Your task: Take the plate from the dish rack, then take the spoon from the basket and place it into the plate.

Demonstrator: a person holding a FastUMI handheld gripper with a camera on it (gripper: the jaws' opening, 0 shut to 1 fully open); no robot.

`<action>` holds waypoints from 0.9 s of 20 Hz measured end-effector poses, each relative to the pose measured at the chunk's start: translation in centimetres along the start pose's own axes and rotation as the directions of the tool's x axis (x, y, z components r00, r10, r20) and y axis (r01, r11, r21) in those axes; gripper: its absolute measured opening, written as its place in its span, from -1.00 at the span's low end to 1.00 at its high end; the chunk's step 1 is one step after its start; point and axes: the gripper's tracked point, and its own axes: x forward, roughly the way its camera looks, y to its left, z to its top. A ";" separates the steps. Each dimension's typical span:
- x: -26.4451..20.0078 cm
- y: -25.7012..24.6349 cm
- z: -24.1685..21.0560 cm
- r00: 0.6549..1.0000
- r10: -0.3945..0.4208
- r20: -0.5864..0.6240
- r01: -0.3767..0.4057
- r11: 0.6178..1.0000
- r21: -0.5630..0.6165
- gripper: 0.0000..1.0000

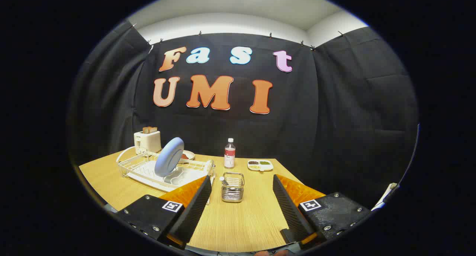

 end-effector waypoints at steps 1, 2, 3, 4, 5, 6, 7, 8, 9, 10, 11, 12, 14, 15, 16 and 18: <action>0.0 0.1 0.0 1.000 -0.002 -0.006 0.002 1.000 0.011 0.97; 0.0 0.4 0.2 1.000 0.009 -0.006 -0.009 1.000 0.024 0.97; -0.2 0.6 0.7 1.000 0.011 0.008 -0.011 0.999 0.031 0.97; -0.2 0.4 1.2 1.000 0.006 0.020 -0.006 1.000 0.030 0.97; -0.1 0.2 1.3 1.000 0.001 0.026 -0.001 1.000 0.024 0.96; 0.0 0.1 1.2 1.000 -0.007 0.024 0.007 1.000 0.023 0.97; 0.0 0.2 1.0 1.000 -0.007 0.015 0.006 1.000 0.029 0.97; 0.0 0.3 0.8 1.000 -0.004 0.008 0.004 0.999 0.039 0.96; 0.1 0.3 0.7 1.000 -0.003 0.002 0.003 0.999 0.043 0.97; 0.1 0.2 0.5 1.000 -0.007 -0.003 0.008 0.999 0.044 0.97; 0.0 0.2 0.5 1.000 -0.005 -0.002 0.005 0.999 0.045 0.97; 0.1 0.2 0.3 1.000 -0.005 -0.008 0.006 0.999 0.049 0.97; 0.4 -0.1 0.2 1.000 -0.012 -0.022 0.013 0.998 0.061 0.96; 0.5 -0.1 0.3 1.000 -0.014 -0.023 0.016 0.998 0.067 0.97; 0.6 0.0 0.6 1.000 -0.014 -0.024 0.016 0.997 0.075 0.97; 1.4 0.8 1.3 1.000 0.003 -0.025 -0.001 0.996 0.093 0.96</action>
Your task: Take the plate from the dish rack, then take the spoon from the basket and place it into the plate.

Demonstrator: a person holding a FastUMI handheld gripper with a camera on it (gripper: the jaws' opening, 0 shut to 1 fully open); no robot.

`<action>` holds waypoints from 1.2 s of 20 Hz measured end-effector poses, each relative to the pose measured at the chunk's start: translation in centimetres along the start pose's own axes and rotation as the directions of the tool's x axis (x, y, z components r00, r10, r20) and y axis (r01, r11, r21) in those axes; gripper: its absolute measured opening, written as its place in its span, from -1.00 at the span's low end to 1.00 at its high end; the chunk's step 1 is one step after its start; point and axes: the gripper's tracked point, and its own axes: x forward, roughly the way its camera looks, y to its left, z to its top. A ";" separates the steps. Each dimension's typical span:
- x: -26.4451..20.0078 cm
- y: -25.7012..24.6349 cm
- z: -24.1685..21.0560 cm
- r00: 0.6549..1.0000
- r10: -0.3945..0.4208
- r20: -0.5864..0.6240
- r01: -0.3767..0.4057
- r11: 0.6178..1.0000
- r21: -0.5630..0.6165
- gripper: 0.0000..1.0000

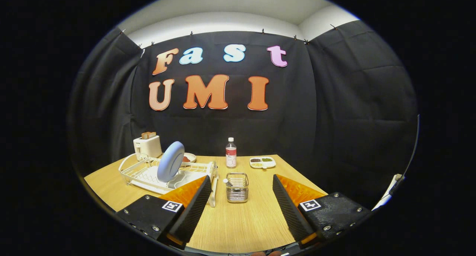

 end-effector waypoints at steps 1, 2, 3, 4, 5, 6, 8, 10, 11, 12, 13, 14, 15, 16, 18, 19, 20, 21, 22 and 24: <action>0.4 0.6 0.4 1.000 0.010 -0.005 -0.010 1.000 0.005 0.97; 1.0 1.2 0.9 1.000 0.016 -0.010 -0.016 1.000 0.005 0.97; 1.6 1.9 1.5 1.000 0.025 -0.009 -0.025 1.000 0.000 0.97; 2.2 2.8 2.2 0.999 0.032 -0.006 -0.032 0.999 -0.011 0.97; 2.9 3.8 2.7 0.999 0.045 -0.007 -0.045 0.999 -0.022 0.97; 3.6 5.1 3.3 0.998 0.063 -0.013 -0.063 0.998 -0.030 0.97; 5.1 7.9 4.0 0.994 0.106 -0.026 -0.106 0.994 -0.006 0.97; 6.8 11.5 4.5 0.983 0.178 -0.045 -0.177 0.984 0.028 0.97; 7.8 12.8 4.6 0.978 0.200 -0.057 -0.199 0.979 0.032 0.97; 9.0 14.2 4.6 0.974 0.216 -0.071 -0.213 0.976 0.037 0.97; 10.5 15.5 4.4 0.971 0.224 -0.087 -0.220 0.974 0.056 0.97; 12.1 17.1 4.0 0.962 0.247 -0.114 -0.238 0.968 0.084 0.97; 13.0 18.7 3.4 0.954 0.263 -0.143 -0.249 0.962 0.113 0.97; 14.3 20.0 2.8 0.945 0.275 -0.177 -0.252 0.958 0.140 0.98; 17.0 21.7 1.6 0.936 0.265 -0.231 -0.227 0.957 0.180 0.97; 18.2 22.4 0.9 0.932 0.256 -0.256 -0.213 0.960 0.183 0.97; 19.4 23.0 0.1 0.927 0.240 -0.287 -0.195 0.964 0.179 0.97; 20.4 23.2 -0.7 0.923 0.224 -0.314 -0.177 0.969 0.172 0.98; 21.2 23.5 -1.5 0.919 0.209 -0.334 -0.161 0.973 0.168 0.98; 22.7 24.0 -3.1 0.902 0.192 -0.386 -0.127 0.974 0.186 0.99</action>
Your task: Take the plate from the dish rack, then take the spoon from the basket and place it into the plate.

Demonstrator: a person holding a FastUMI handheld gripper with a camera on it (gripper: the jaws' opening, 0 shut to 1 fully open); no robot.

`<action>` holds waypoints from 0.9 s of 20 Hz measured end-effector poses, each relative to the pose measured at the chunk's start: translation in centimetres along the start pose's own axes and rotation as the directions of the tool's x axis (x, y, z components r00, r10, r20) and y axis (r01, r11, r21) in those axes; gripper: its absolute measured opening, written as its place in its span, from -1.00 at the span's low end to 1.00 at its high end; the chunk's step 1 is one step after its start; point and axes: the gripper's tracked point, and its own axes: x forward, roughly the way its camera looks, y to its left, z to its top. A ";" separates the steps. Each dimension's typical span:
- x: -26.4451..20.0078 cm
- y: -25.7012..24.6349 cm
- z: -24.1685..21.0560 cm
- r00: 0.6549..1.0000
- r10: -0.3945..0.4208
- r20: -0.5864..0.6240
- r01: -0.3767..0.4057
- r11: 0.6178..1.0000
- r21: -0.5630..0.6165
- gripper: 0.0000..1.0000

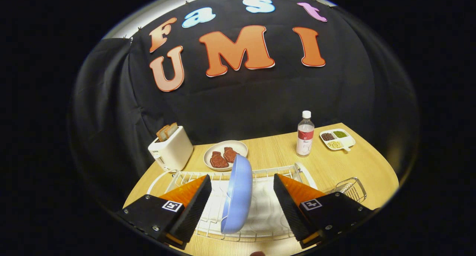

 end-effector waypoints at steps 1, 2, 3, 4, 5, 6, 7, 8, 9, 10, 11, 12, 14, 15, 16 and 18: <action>0.8 0.1 -0.7 0.999 -0.009 -0.036 0.009 1.000 0.023 1.00; 1.5 0.1 -1.4 0.997 -0.016 -0.072 0.019 0.999 0.047 1.00; 2.0 0.0 -1.9 0.995 -0.026 -0.101 0.033 0.997 0.070 1.00; 2.5 -0.2 -2.3 0.992 -0.034 -0.125 0.045 0.995 0.083 1.00; 2.8 -0.4 -2.6 0.989 -0.045 -0.140 0.058 0.994 0.094 0.95; 3.2 -0.7 -2.7 0.987 -0.061 -0.150 0.076 0.993 0.093 0.78; 3.2 -1.1 -3.0 0.983 -0.083 -0.161 0.097 0.992 0.078 0.61; 3.2 -1.6 -3.3 0.979 -0.108 -0.174 0.120 0.991 0.062 0.48; 3.1 -1.4 -3.5 0.976 -0.111 -0.186 0.124 0.990 0.061 0.15; 3.1 -1.1 -3.3 0.975 -0.114 -0.192 0.129 0.989 0.072 -0.01; 2.9 -1.4 -3.1 0.971 -0.144 -0.190 0.156 0.986 0.052 -0.35; 2.9 -2.1 -2.8 0.967 -0.190 -0.168 0.194 0.981 0.005 -0.38; 2.7 -1.8 -1.7 0.963 -0.232 -0.138 0.226 0.972 -0.055 -0.47; 2.6 -1.6 -1.1 0.963 -0.240 -0.122 0.232 0.970 -0.075 -0.50; 2.3 -1.4 -0.8 0.962 -0.247 -0.115 0.238 0.967 -0.093 -0.50; 2.1 -1.2 -0.3 0.961 -0.255 -0.102 0.243 0.963 -0.120 -0.50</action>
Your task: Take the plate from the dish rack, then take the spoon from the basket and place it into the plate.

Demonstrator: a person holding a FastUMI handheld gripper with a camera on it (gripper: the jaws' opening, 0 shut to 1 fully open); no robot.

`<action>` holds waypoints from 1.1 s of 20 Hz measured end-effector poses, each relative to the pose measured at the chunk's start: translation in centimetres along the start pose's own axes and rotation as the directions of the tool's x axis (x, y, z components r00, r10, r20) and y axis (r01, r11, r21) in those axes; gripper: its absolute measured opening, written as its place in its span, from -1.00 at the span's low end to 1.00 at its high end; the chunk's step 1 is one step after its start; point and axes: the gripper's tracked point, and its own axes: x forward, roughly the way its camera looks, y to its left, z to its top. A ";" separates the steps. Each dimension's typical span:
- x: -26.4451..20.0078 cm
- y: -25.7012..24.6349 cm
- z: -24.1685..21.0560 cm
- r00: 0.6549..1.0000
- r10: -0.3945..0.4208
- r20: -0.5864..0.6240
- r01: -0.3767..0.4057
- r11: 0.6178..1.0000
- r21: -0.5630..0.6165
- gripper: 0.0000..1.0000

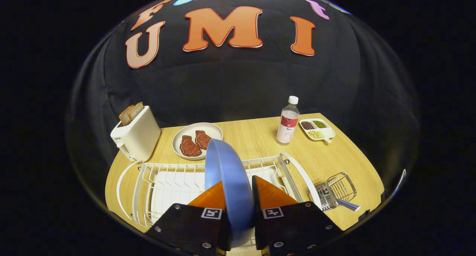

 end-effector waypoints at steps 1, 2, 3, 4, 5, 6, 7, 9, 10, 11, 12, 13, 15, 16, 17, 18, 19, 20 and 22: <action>0.0 0.1 0.0 1.000 -0.001 0.002 0.001 1.000 -0.004 -0.50; 0.1 0.1 0.0 1.000 -0.002 0.000 0.002 1.000 -0.006 -0.51; -0.1 0.0 0.1 1.000 -0.003 0.002 0.003 1.000 -0.005 -0.50; -0.1 0.0 0.1 1.000 -0.005 0.003 0.005 1.000 -0.008 -0.51; -0.2 0.0 0.1 1.000 -0.007 0.006 0.007 1.000 -0.011 -0.50; -0.2 0.1 0.2 1.000 -0.011 0.009 0.011 1.000 -0.016 -0.50; -0.3 0.1 0.2 1.000 -0.016 0.012 0.016 1.000 -0.023 -0.50; -0.6 0.2 0.6 0.999 -0.031 0.030 0.033 0.998 -0.050 -0.51; -0.8 0.3 0.8 0.998 -0.044 0.038 0.046 0.997 -0.068 -0.50; -1.0 0.2 1.1 0.997 -0.056 0.052 0.061 0.994 -0.090 -0.50; -1.2 0.2 1.6 0.996 -0.067 0.063 0.074 0.991 -0.113 -0.50; -1.6 0.4 1.9 0.995 -0.067 0.072 0.076 0.989 -0.126 -0.50; -2.5 0.8 2.5 0.995 -0.043 0.086 0.053 0.992 -0.118 -0.50; -3.0 0.8 2.6 0.995 -0.031 0.090 0.041 0.994 -0.105 -0.50; -3.4 0.5 2.8 0.995 -0.024 0.096 0.034 0.995 -0.097 -0.50; -4.0 0.1 2.9 0.994 -0.019 0.104 0.029 0.996 -0.090 -0.50; -4.7 -0.3 2.8 0.994 -0.010 0.108 0.019 0.996 -0.083 -0.50; -5.5 -0.8 2.7 0.994 0.001 0.110 0.007 0.997 -0.070 -0.50; -7.4 -1.7 2.1 0.993 0.038 0.108 -0.034 0.999 -0.034 -0.50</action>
